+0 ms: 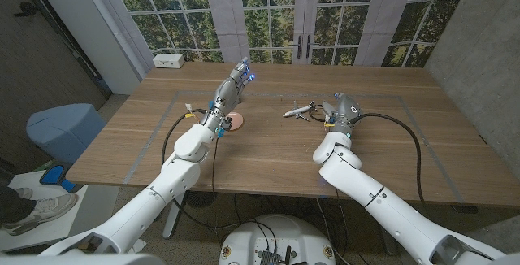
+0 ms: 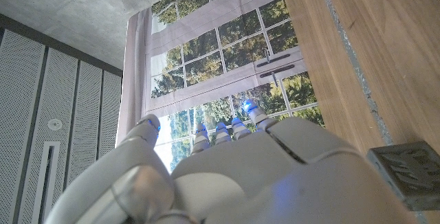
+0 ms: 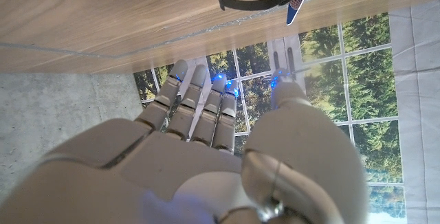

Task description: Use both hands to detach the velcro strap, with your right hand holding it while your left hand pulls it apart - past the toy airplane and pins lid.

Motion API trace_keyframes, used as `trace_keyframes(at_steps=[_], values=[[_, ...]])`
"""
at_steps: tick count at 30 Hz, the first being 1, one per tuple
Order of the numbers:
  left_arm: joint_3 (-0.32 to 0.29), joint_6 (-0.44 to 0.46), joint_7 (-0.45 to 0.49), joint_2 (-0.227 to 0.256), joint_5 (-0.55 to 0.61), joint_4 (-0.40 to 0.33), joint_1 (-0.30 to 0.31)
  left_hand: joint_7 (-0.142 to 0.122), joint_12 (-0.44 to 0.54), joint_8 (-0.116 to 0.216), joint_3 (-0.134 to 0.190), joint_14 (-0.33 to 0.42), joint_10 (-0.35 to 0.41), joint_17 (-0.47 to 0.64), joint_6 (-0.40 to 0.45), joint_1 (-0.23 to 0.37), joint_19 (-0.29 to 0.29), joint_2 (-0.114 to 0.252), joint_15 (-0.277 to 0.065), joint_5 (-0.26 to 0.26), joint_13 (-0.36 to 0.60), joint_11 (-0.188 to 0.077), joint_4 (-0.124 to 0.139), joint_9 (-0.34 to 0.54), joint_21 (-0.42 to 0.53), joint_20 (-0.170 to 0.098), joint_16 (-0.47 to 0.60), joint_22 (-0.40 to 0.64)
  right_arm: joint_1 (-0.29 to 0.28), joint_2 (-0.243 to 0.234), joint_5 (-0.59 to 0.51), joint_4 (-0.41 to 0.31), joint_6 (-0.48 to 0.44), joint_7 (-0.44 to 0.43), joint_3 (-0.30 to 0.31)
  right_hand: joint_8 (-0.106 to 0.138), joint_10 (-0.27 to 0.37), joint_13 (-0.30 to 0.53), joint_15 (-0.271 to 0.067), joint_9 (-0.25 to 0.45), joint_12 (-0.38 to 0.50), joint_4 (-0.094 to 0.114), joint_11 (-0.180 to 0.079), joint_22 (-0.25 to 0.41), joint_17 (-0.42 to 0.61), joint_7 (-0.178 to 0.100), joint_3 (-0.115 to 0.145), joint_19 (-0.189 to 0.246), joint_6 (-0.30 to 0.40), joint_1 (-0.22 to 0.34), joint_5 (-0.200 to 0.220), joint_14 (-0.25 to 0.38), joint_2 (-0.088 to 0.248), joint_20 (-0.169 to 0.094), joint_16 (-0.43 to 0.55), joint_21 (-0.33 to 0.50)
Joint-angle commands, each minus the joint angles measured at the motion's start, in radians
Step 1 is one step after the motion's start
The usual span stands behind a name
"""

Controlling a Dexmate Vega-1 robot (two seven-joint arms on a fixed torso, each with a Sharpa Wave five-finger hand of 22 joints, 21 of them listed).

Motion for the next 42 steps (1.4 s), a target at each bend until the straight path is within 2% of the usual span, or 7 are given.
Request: trace_keyframes(at_steps=[1, 9, 13, 21, 25, 34, 42], values=[[0.003, 0.004, 0.016, 0.003, 0.013, -0.019, 0.011, -0.003, 0.000, -0.002, 0.007, -0.003, 0.003, 0.000, 0.003, -0.008, 0.005, 0.000, -0.036, 0.004, 0.001, -0.002, -0.004, 0.001, -0.004, -0.004, -0.003, 0.000, -0.082, -0.064, 0.082, -0.042, 0.219, -0.007, 0.074, -0.001, -0.051, -0.015, -0.036, -0.001, -0.032, 0.032, 0.022, 0.004, -0.020, 0.011, -0.021, 0.006, -0.045, -0.078, 0.014, -0.041, 0.014, -0.010, -0.032, -0.005], [0.001, 0.005, 0.024, 0.006, 0.017, -0.027, 0.017, -0.003, 0.000, -0.002, 0.009, -0.004, 0.003, 0.000, 0.002, -0.008, 0.006, -0.003, -0.036, 0.004, 0.001, -0.002, -0.009, 0.001, -0.007, -0.003, -0.004, 0.000, -0.121, -0.121, 0.161, -0.034, 0.448, 0.050, 0.122, -0.007, -0.120, -0.054, -0.034, -0.008, -0.065, 0.078, 0.034, 0.002, -0.059, -0.009, -0.027, -0.024, -0.120, -0.178, 0.020, -0.113, 0.086, -0.078, -0.088, -0.027], [0.000, 0.006, 0.026, 0.008, 0.017, -0.031, 0.020, -0.003, 0.000, -0.003, 0.011, -0.004, 0.003, -0.001, 0.001, -0.009, 0.006, -0.004, -0.037, 0.004, 0.001, -0.003, -0.011, 0.001, -0.009, -0.003, -0.004, 0.000, -0.131, -0.140, 0.182, -0.015, 0.545, 0.070, 0.134, -0.008, -0.128, -0.071, -0.034, -0.012, -0.065, 0.084, 0.035, -0.001, -0.082, -0.006, -0.025, -0.038, -0.147, -0.205, 0.018, -0.148, 0.100, -0.098, -0.118, -0.039], [-0.004, 0.008, 0.028, 0.013, 0.014, -0.034, 0.023, -0.002, 0.000, -0.003, 0.014, -0.005, 0.003, -0.001, 0.000, -0.009, 0.008, -0.005, -0.038, 0.004, 0.001, -0.003, -0.014, 0.001, -0.012, -0.002, -0.005, 0.000, -0.148, -0.171, 0.261, 0.058, 0.818, 0.149, 0.169, -0.010, -0.221, -0.126, -0.056, -0.019, -0.081, 0.116, 0.019, -0.005, -0.134, 0.018, 0.020, -0.080, -0.196, -0.257, 0.013, -0.224, 0.157, -0.153, -0.180, -0.076], [-0.005, 0.008, 0.026, 0.014, 0.010, -0.033, 0.022, 0.005, 0.000, -0.003, 0.017, -0.005, 0.003, 0.000, 0.000, -0.010, 0.010, -0.002, -0.036, 0.005, 0.001, -0.002, -0.014, 0.001, -0.013, -0.002, -0.005, 0.000, -0.150, -0.178, 0.305, 0.099, 0.935, 0.202, 0.186, -0.009, -0.235, -0.144, -0.069, -0.020, -0.078, 0.153, 0.012, -0.004, -0.145, 0.019, 0.040, -0.091, -0.209, -0.288, 0.011, -0.248, 0.169, -0.168, -0.190, -0.085], [-0.011, 0.011, 0.028, 0.017, 0.004, -0.031, 0.025, 0.017, 0.001, -0.004, 0.029, -0.004, 0.007, 0.001, -0.001, -0.016, 0.017, 0.016, -0.035, 0.008, 0.001, 0.000, -0.007, 0.001, -0.015, -0.007, -0.003, 0.001, -0.138, -0.166, 0.379, 0.200, 1.150, 0.303, 0.209, -0.003, -0.238, -0.164, -0.077, -0.021, -0.074, 0.204, 0.012, -0.003, -0.156, 0.021, 0.050, -0.088, -0.206, -0.337, 0.015, -0.250, 0.163, -0.178, -0.190, -0.089], [-0.021, 0.017, 0.021, 0.016, -0.026, -0.028, 0.032, 0.031, 0.002, -0.002, 0.046, 0.006, 0.014, 0.003, 0.003, -0.024, 0.029, 0.037, -0.032, 0.014, 0.001, 0.012, 0.008, 0.002, -0.016, -0.007, 0.001, 0.002, -0.135, -0.149, 0.406, 0.243, 1.252, 0.351, 0.224, 0.002, -0.224, -0.177, -0.084, -0.022, -0.067, 0.229, 0.012, -0.005, -0.166, 0.020, 0.057, -0.074, -0.194, -0.365, 0.019, -0.241, 0.160, -0.184, -0.188, -0.089]])
